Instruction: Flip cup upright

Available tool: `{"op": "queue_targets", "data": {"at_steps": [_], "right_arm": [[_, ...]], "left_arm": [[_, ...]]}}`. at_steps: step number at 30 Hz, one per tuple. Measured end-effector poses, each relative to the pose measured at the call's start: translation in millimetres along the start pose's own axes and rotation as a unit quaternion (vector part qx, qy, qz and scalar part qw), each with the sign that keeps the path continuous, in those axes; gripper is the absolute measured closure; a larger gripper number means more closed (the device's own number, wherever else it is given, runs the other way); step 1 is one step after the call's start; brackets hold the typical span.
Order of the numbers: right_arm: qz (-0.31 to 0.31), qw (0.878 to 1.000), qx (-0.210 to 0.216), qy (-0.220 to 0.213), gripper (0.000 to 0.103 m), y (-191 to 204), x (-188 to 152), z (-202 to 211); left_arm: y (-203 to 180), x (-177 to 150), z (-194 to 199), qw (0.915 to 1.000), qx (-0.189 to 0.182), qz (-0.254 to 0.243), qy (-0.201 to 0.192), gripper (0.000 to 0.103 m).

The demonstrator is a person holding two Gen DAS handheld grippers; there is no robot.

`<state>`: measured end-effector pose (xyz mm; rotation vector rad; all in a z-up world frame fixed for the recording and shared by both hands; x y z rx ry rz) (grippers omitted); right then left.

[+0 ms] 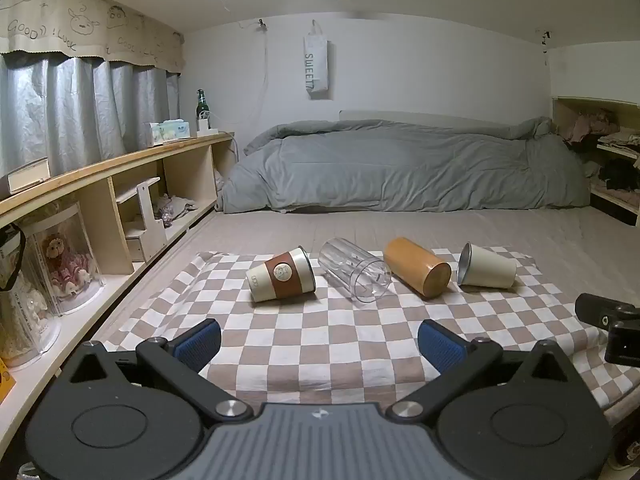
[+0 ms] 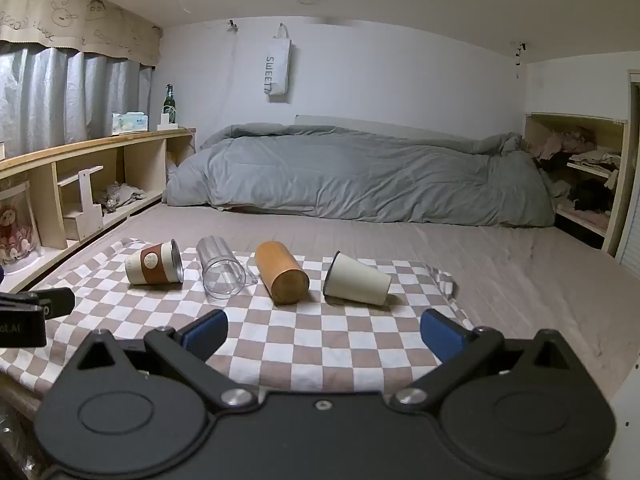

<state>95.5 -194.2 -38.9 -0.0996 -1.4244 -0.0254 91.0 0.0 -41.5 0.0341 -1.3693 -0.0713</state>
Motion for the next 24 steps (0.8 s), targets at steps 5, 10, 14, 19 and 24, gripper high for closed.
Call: {"op": "queue_targets", "data": {"at_steps": [5, 10, 14, 19, 24], "right_arm": [[0.003, 1.0, -0.002, -0.001, 0.0, -0.3, 0.4, 0.4], [0.001, 1.0, -0.002, 0.001, 0.0, -0.7, 0.2, 0.4], [0.0, 1.0, -0.002, 0.001, 0.0, -0.8, 0.0, 0.3], [0.0, 1.0, -0.002, 0.002, 0.0, -0.3, 0.1, 0.6], [-0.001, 1.0, -0.002, 0.002, 0.0, -1.0, 0.1, 1.6]], "left_arm": [[0.0, 0.0, 0.0, 1.0, 0.0, -0.001, 0.0, 0.0], [0.0, 0.0, 0.0, 1.0, 0.0, -0.001, 0.0, 0.0], [0.0, 0.0, 0.0, 1.0, 0.0, -0.001, 0.0, 0.0], [0.0, 0.0, 0.0, 1.0, 0.0, -0.002, 0.0, 0.0], [-0.1, 0.0, 0.2, 1.0, 0.0, -0.001, 0.0, 0.0]]}}
Point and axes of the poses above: each gripper's, at about its wrist camera, not at the fingertips, and z roughly against the way its jaws point, y to its left, x to its top, the point moved 10 cm from there along -z, roughly the way its jaws point, and after that the axes turned 13 degrees about -y, right-handed, at the moved point
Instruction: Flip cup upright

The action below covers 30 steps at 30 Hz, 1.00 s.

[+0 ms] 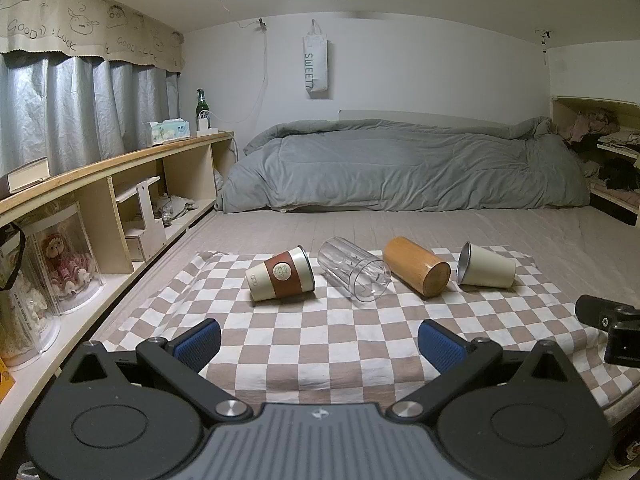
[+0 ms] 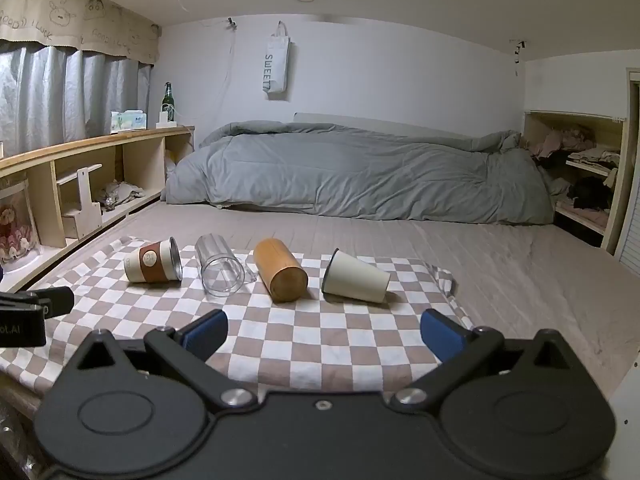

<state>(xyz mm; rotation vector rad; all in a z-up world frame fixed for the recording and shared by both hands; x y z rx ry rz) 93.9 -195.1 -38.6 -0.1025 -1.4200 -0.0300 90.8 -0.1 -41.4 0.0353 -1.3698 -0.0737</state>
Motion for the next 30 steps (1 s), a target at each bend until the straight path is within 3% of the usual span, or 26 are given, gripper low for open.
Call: {"op": "queue_targets", "data": {"at_steps": [30], "right_arm": [[0.001, 1.0, 0.0, 0.002, 0.0, 0.9, -2.6, -0.8]], "left_arm": [[0.0, 0.0, 0.1, 1.0, 0.0, 0.0, 0.0, 0.0]]}}
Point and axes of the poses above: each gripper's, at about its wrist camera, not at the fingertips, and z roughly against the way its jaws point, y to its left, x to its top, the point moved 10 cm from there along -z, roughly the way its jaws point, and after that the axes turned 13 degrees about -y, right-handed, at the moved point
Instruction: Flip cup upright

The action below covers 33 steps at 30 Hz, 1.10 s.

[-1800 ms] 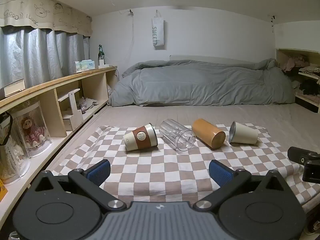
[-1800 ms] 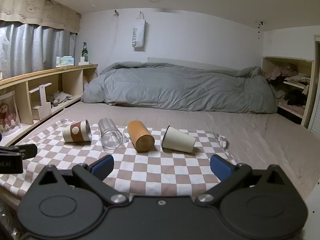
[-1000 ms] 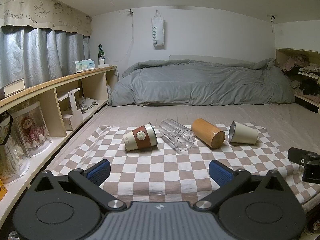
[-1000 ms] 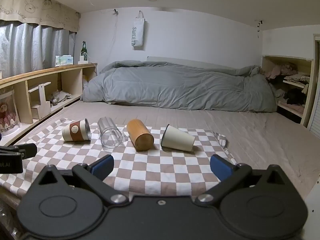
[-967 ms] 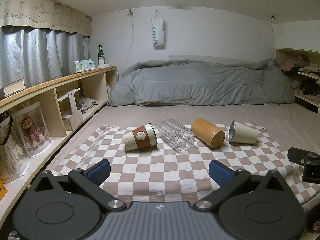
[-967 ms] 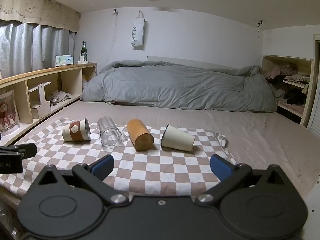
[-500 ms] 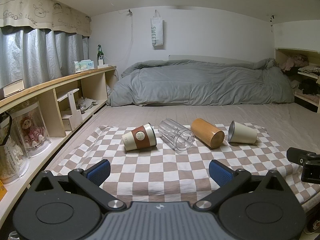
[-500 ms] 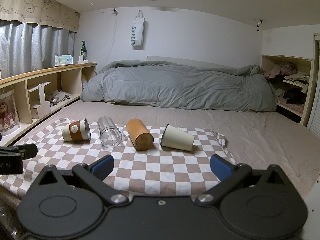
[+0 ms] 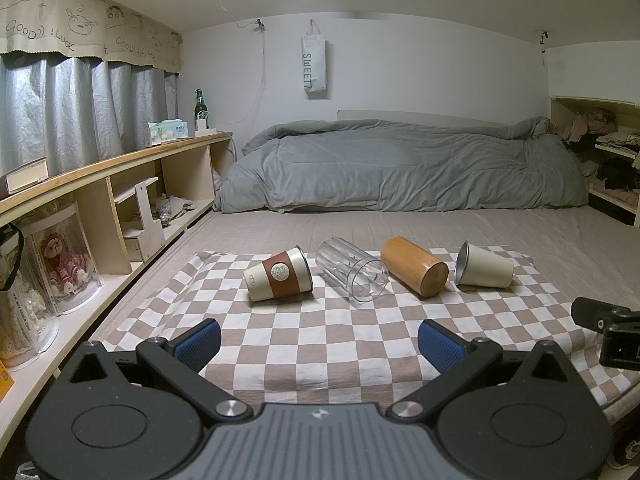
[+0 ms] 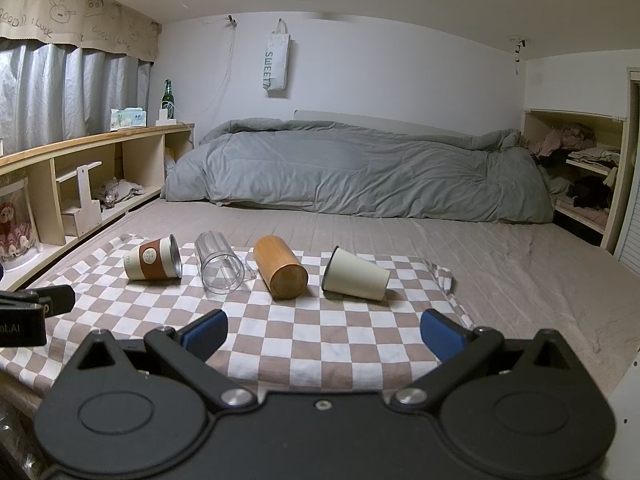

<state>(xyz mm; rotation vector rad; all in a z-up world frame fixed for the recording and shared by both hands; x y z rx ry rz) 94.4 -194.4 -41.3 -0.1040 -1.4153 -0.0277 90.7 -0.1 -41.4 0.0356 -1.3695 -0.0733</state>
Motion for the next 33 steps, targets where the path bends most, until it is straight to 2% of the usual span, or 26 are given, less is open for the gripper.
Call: {"op": "queue_targets", "data": {"at_steps": [33], "right_arm": [[0.0, 1.0, 0.001, 0.001, 0.0, 3.0, -5.9, -0.5]], "left_arm": [[-5.7, 1.6, -2.0, 1.0, -0.002, -0.001, -0.001, 0.0]]}}
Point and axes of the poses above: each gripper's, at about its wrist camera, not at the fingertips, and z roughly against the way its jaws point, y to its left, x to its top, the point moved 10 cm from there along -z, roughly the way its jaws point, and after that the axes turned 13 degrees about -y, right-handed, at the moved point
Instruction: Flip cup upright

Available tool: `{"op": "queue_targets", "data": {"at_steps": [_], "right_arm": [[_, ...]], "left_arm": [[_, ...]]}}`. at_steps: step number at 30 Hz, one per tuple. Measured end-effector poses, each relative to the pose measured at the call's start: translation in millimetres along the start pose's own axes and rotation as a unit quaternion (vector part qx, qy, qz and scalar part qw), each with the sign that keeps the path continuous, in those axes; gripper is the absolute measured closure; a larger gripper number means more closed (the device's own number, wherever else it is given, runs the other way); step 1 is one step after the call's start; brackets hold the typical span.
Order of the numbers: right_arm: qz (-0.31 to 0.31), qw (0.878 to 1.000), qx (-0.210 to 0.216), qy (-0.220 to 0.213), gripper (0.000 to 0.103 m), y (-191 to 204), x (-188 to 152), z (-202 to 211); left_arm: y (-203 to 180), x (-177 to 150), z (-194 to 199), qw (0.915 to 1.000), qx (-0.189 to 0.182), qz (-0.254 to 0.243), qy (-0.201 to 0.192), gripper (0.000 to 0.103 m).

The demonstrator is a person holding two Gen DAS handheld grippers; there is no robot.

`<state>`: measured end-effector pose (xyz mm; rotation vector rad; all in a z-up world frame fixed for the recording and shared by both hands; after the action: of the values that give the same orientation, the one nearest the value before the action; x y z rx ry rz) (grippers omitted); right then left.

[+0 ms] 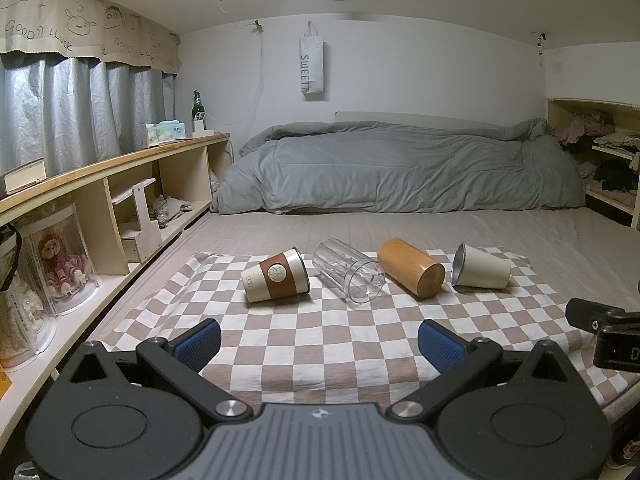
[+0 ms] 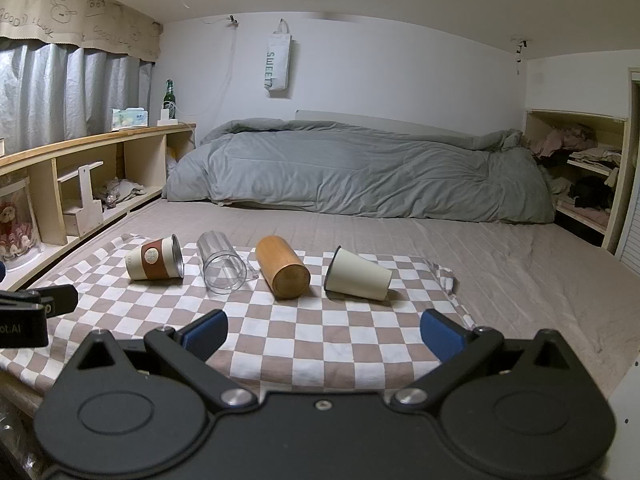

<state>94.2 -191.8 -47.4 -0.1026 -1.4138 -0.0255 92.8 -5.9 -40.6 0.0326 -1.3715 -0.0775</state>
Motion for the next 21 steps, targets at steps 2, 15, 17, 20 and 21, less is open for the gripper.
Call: {"op": "queue_targets", "data": {"at_steps": [2, 15, 17, 20, 21], "right_arm": [[0.0, 1.0, 0.0, 0.0, 0.0, -0.2, 0.8, 0.2], [0.0, 1.0, 0.0, 0.0, 0.0, -0.2, 0.7, 0.2], [-0.001, 1.0, 0.0, 0.0, 0.0, 0.2, -0.2, 0.2], [0.0, 1.0, 0.0, 0.0, 0.0, -0.2, 1.1, 0.3], [0.0, 1.0, 0.001, 0.0, 0.0, 0.4, -0.2, 0.6]], "left_arm": [[0.4, 0.0, 0.0, 1.0, 0.0, 0.0, 0.0, 0.0], [0.2, 0.1, 0.0, 1.0, 0.0, 0.0, 0.0, 0.0], [0.5, -0.1, 0.2, 1.0, 0.001, 0.001, 0.0, 0.0], [0.5, 0.0, 0.2, 1.0, 0.0, 0.001, 0.0, 0.0], [0.8, -0.1, 0.3, 1.0, 0.0, 0.001, 0.0, 0.0]]}}
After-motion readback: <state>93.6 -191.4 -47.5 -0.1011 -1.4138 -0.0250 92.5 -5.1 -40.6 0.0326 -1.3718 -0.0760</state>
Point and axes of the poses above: each gripper's, at about its wrist camera, not at the fingertips, and z roughly against the way its jaws point, y to its left, x to its top, the point moved 10 cm from there along -z, roughly the way its jaws point, and after that the axes turned 13 degrees about -y, right-handed, at the moved point
